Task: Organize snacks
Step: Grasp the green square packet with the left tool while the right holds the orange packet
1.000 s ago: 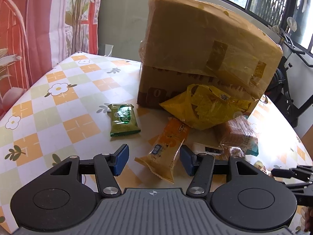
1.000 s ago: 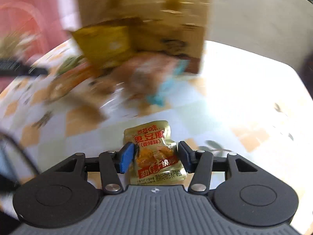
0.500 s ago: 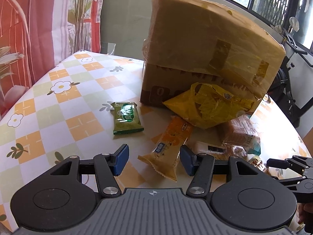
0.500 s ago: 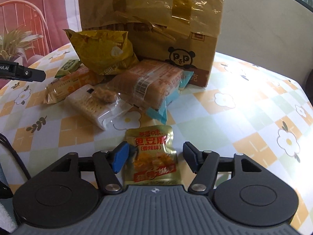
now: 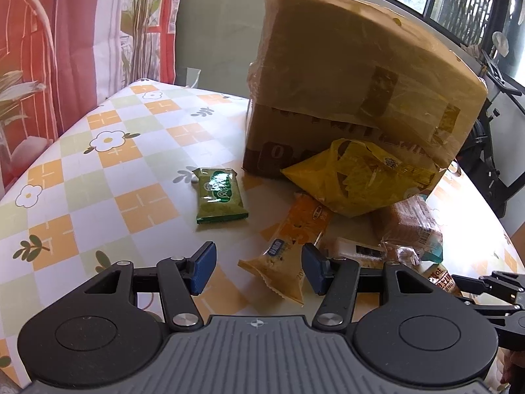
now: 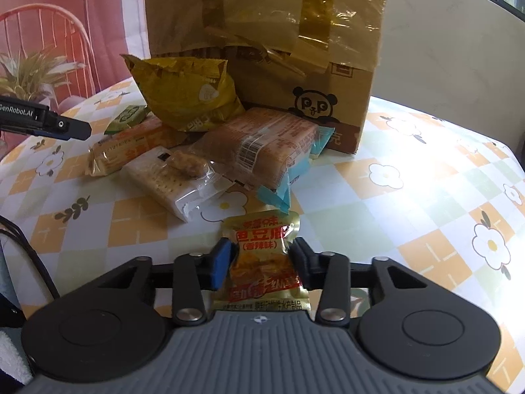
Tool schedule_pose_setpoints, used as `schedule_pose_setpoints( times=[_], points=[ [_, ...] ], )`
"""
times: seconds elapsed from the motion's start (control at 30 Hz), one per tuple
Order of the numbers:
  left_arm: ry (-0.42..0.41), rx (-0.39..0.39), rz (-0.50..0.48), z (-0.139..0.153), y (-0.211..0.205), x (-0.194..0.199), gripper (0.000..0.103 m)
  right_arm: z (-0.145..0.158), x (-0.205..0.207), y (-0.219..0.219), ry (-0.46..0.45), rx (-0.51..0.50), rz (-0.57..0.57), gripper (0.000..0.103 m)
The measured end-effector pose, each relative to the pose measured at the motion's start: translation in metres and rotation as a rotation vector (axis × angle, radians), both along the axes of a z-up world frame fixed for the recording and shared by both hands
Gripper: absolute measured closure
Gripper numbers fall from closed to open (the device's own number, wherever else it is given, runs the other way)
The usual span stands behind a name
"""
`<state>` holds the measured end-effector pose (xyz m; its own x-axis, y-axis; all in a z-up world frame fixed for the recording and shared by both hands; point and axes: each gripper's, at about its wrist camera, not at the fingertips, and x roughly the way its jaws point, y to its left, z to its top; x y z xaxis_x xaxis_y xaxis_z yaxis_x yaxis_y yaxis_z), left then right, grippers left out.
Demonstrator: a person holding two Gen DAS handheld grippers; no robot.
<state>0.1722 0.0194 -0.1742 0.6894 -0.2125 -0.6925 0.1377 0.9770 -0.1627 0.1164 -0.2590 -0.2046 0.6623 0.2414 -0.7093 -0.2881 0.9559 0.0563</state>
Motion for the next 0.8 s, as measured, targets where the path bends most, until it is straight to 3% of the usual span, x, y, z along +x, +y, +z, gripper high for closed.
schedule_pose_setpoints(
  times=[0.37, 0.8],
  points=[
    [0.011, -0.004, 0.033, -0.005, 0.011, 0.024, 0.043, 0.002, -0.003, -0.013, -0.022, 0.057, -0.093, 0.066],
    [0.048, 0.083, 0.053, -0.031, 0.002, 0.112, 0.044, -0.001, -0.003, -0.015, -0.022, 0.076, -0.108, 0.066]
  ],
)
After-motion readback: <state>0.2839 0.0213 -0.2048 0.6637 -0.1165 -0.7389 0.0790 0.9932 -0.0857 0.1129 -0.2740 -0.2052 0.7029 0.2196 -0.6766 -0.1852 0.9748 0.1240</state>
